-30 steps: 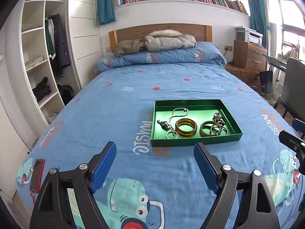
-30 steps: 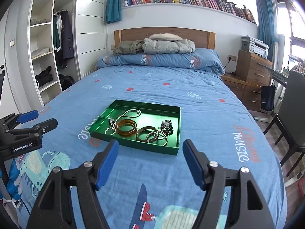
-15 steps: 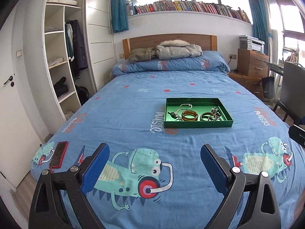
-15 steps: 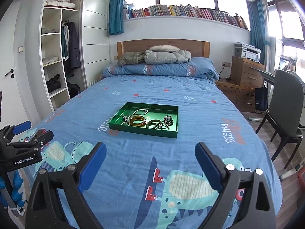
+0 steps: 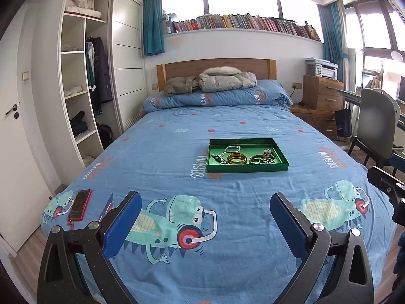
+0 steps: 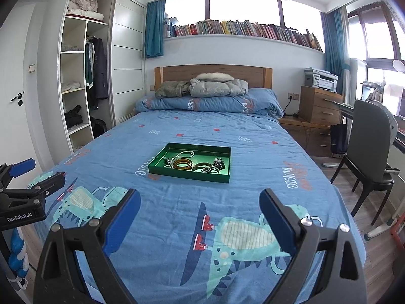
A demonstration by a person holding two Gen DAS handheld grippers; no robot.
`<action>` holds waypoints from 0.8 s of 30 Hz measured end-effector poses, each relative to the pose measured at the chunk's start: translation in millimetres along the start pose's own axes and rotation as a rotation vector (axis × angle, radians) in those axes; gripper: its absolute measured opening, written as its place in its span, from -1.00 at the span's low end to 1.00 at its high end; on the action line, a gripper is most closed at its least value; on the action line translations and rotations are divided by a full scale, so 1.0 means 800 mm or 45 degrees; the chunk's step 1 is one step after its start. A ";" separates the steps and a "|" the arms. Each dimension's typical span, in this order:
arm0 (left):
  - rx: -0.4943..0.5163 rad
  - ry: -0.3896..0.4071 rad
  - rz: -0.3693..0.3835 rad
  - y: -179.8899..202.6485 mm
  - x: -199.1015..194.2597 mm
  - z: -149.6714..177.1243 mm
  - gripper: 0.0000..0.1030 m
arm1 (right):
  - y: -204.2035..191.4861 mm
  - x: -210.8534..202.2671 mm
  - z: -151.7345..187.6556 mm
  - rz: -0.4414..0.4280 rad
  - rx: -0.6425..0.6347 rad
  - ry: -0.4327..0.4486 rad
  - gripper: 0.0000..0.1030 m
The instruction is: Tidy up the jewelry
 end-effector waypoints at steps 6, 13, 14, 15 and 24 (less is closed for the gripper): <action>0.008 0.017 0.005 0.002 -0.010 0.001 0.95 | 0.011 -0.016 0.000 0.046 0.017 0.035 0.85; 0.007 0.024 0.004 0.003 -0.013 0.003 0.96 | 0.013 -0.016 0.008 0.057 0.015 0.032 0.85; 0.008 0.024 0.004 0.003 -0.013 0.004 0.97 | 0.013 -0.014 0.009 0.057 0.015 0.029 0.85; 0.010 0.024 0.001 0.003 -0.012 0.004 0.97 | 0.013 -0.013 0.010 0.058 0.017 0.027 0.85; 0.007 -0.013 -0.009 0.001 0.003 0.015 0.98 | 0.020 0.003 0.020 0.078 0.054 0.011 0.85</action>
Point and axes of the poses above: each gripper's, at about its wrist camera, not at the fingertips, and x roughly the way its jaws point, y to its right, z to its underside, the point moved 8 cm from there along x, roughly the way its jaws point, and after that the axes turned 6 degrees about -z, right-handed, at the moved point
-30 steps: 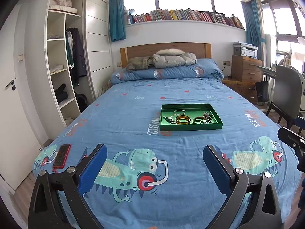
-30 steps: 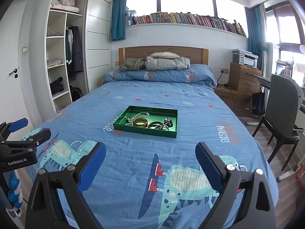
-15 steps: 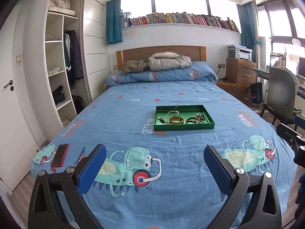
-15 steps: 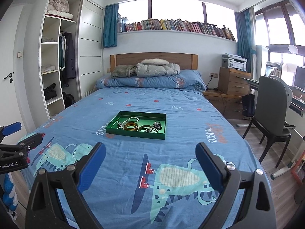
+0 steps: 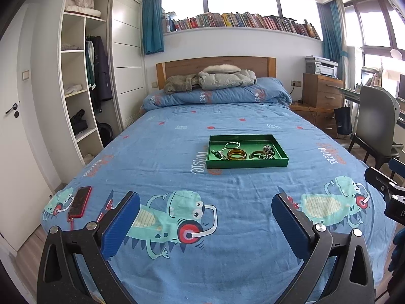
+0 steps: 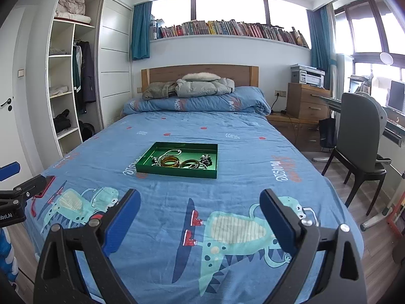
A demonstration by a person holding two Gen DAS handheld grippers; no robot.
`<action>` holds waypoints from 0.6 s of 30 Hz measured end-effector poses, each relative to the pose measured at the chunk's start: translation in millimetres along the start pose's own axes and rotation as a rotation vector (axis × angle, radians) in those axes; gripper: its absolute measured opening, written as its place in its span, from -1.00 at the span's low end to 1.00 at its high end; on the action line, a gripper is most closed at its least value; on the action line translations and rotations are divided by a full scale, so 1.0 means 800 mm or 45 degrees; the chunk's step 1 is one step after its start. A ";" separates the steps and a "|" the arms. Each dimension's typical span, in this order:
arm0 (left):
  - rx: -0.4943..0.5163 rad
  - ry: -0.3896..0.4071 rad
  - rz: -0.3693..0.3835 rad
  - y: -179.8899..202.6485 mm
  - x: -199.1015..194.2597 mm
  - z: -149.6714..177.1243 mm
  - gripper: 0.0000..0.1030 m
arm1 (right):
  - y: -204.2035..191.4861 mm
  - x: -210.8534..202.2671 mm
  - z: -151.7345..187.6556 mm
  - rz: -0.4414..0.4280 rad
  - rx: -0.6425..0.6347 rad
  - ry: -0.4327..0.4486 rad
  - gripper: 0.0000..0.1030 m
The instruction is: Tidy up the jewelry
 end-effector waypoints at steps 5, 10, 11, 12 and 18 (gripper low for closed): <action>0.005 -0.017 -0.006 0.002 0.006 0.005 0.99 | 0.005 0.009 0.007 0.009 0.012 -0.017 0.85; 0.014 -0.028 -0.004 0.005 0.012 0.009 0.99 | 0.011 0.015 0.012 0.022 0.026 -0.029 0.85; 0.016 -0.031 -0.004 0.006 0.012 0.010 0.99 | 0.013 0.016 0.013 0.025 0.028 -0.031 0.85; 0.018 -0.033 -0.005 0.006 0.013 0.012 0.99 | 0.014 0.018 0.014 0.028 0.028 -0.035 0.85; 0.026 -0.049 -0.008 0.007 0.021 0.017 0.99 | 0.018 0.026 0.021 0.039 0.033 -0.055 0.85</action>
Point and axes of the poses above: each gripper's, at about its wrist camera, not at the fingertips, and x roughly the way its jaws point, y to its right, z to its underside, the point moved 8 cm from there along x, roughly the way its jaws point, and after that the axes turned 6 degrees about -z, right-handed, at the moved point
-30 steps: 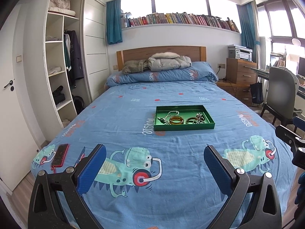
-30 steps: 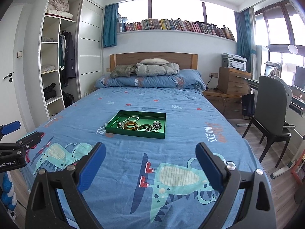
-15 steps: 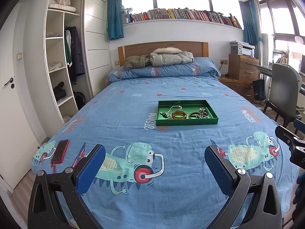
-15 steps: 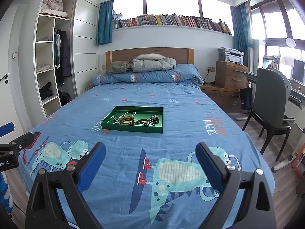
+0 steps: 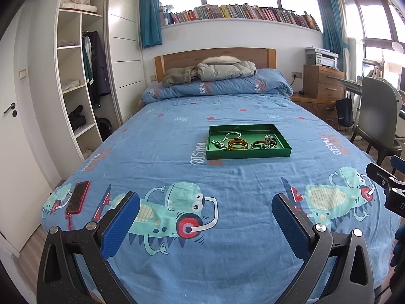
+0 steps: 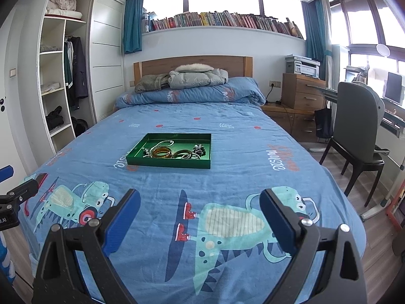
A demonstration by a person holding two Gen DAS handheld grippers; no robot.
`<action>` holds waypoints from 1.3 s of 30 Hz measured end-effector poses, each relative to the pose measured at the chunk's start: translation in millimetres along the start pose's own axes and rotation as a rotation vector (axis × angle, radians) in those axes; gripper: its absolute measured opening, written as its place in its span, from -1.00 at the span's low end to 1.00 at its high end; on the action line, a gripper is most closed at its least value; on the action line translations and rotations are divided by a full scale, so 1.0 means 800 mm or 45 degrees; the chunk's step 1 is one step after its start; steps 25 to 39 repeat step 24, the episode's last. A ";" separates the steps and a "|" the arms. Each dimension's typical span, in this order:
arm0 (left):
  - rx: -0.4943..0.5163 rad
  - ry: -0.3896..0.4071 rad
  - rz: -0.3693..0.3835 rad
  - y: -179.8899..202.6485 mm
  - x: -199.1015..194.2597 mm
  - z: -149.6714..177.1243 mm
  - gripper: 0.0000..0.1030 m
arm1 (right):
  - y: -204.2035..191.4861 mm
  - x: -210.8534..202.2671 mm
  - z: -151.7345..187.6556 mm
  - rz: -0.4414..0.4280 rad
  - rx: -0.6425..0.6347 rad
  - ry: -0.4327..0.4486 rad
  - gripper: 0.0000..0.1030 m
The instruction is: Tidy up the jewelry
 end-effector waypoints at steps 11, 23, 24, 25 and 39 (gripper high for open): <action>0.009 -0.003 -0.032 -0.003 0.006 0.000 0.99 | 0.006 0.008 0.004 0.042 -0.025 -0.011 0.85; 0.005 0.000 -0.057 -0.007 0.008 0.002 0.99 | 0.007 0.017 0.009 0.047 -0.031 -0.033 0.85; 0.003 -0.003 -0.054 -0.007 0.009 0.002 0.99 | 0.007 0.018 0.010 0.045 -0.031 -0.036 0.85; 0.003 -0.003 -0.054 -0.007 0.009 0.002 0.99 | 0.007 0.018 0.010 0.045 -0.031 -0.036 0.85; 0.003 -0.003 -0.054 -0.007 0.009 0.002 0.99 | 0.007 0.018 0.010 0.045 -0.031 -0.036 0.85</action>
Point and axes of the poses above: each gripper's, at about its wrist camera, not at the fingertips, and x roughly the way its jaws point, y to its right, z to its underside, the point moved 8 cm from there along x, roughly the way its jaws point, and after that the axes turned 6 degrees about -z, right-handed, at the moved point
